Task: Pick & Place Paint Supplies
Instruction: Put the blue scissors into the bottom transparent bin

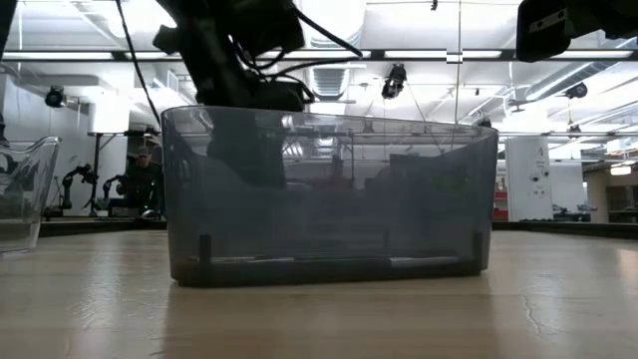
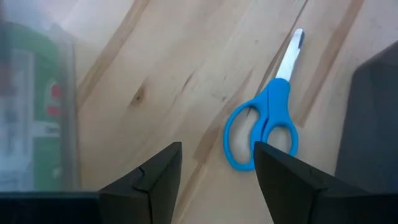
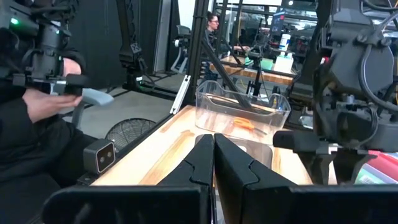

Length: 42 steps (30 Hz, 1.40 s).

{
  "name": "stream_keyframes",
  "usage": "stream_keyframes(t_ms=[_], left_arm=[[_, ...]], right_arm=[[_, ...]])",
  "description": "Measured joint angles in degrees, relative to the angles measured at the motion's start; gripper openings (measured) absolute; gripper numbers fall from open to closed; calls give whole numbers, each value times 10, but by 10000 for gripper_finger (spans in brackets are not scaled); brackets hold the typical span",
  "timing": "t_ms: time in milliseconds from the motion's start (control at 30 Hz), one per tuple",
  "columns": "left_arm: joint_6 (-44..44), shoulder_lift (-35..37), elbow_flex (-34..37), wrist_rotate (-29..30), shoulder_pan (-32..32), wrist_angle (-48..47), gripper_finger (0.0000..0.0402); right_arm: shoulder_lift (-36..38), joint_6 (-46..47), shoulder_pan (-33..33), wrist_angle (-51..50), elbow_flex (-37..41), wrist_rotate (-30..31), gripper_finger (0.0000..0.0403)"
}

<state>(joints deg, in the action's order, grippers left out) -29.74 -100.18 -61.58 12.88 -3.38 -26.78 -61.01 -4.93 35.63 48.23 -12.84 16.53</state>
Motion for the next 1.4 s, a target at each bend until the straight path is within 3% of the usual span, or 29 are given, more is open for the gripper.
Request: stream_keyframes(t_ms=[667, 1400], left_arm=[[28, -59, 0, 28, 0, 54, 209], [27, -103, -1, 10, 0, 77, 209]], right_arm=[[0, 0, 0, 0, 0, 0, 8], [0, 0, -1, 0, 0, 0, 8]])
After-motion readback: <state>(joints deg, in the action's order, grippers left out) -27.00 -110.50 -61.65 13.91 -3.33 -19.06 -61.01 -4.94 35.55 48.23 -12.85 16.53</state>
